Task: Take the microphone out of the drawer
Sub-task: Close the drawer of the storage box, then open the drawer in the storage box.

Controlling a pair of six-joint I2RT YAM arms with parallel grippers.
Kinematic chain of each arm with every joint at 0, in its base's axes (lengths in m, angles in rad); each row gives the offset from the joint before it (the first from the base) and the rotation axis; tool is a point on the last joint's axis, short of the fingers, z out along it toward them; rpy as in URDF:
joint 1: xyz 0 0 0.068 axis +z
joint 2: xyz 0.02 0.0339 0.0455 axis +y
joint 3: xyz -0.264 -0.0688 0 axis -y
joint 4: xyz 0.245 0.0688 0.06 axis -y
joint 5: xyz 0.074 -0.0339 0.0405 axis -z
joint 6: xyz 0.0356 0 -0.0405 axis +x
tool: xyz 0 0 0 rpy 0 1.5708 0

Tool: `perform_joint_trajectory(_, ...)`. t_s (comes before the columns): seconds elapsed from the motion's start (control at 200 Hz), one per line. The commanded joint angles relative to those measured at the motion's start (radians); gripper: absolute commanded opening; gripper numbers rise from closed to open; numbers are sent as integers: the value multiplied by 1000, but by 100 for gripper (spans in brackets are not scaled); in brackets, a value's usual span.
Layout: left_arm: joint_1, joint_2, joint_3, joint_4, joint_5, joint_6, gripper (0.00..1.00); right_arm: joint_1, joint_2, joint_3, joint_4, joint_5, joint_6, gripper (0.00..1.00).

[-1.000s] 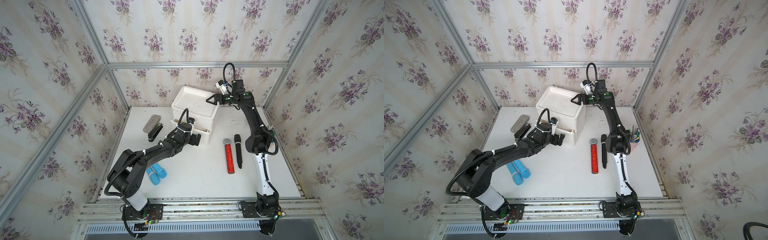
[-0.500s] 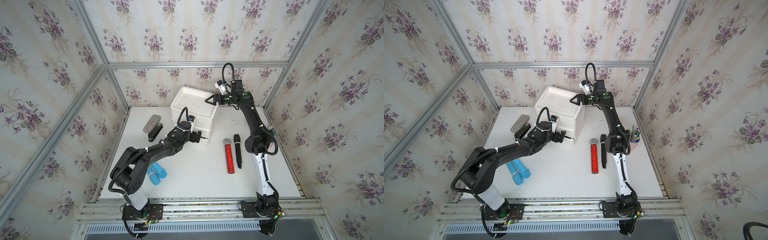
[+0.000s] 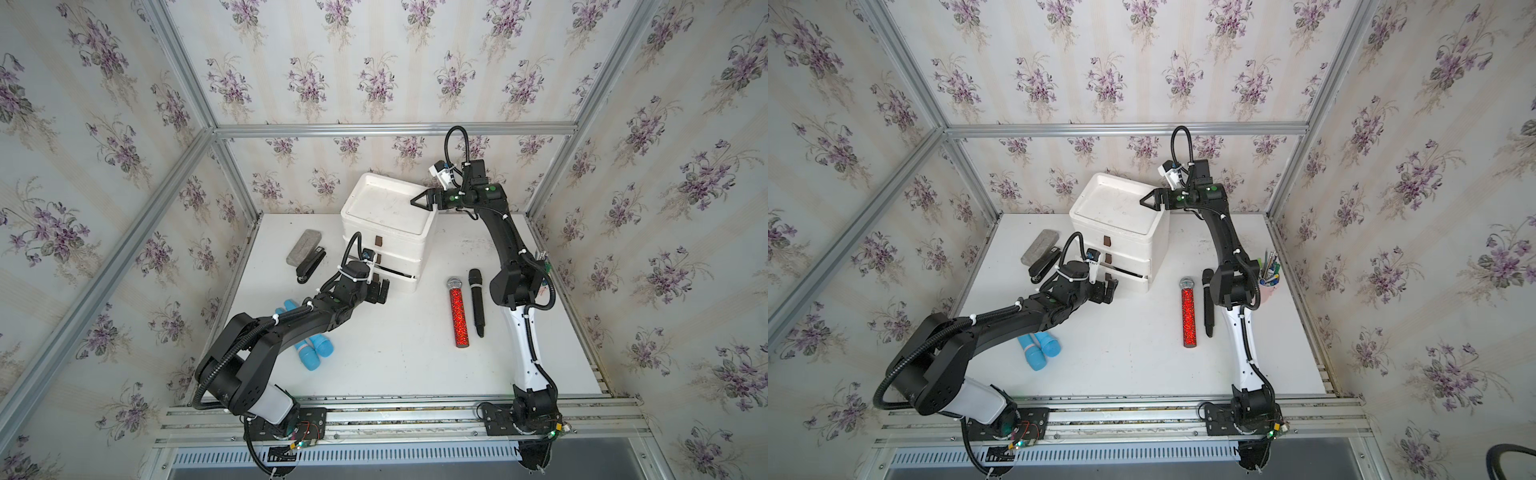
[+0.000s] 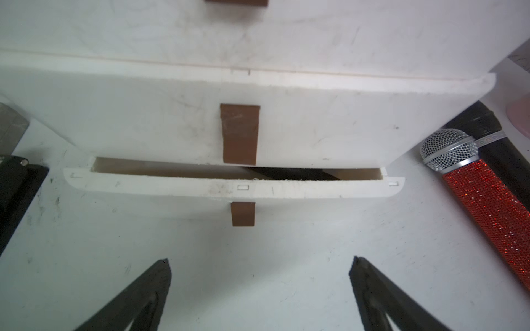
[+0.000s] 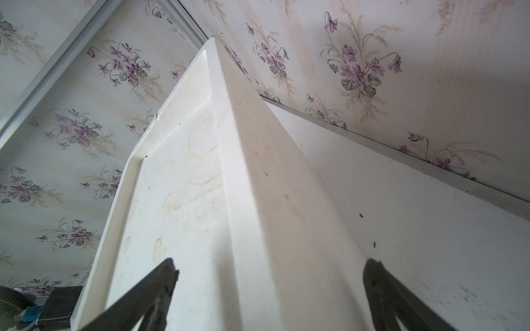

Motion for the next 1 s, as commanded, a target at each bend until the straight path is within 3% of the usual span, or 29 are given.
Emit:
perform_joint_trajectory(0.0, 4, -3, -3, -34, -22, -50, 99, 5, 22, -8, -104, 13, -34, 98)
perform_joint_trajectory(0.29, 32, 104, 15, 7, 57, -23, 91, 5, 21, -7, -105, 12, -32, 97)
perform_joint_trajectory(0.51, 46, 155, -17, 170, 76, 37, 86, 6, 16, -7, -116, 16, -42, 97)
perform_joint_trajectory(0.644, 54, 197, 10, 183, 88, 62, 74, 6, 17, -7, -115, 15, -42, 97)
perform_joint_trajectory(0.994, 63, 256, 58, 194, 74, 63, 61, 6, 18, -7, -118, 15, -52, 98)
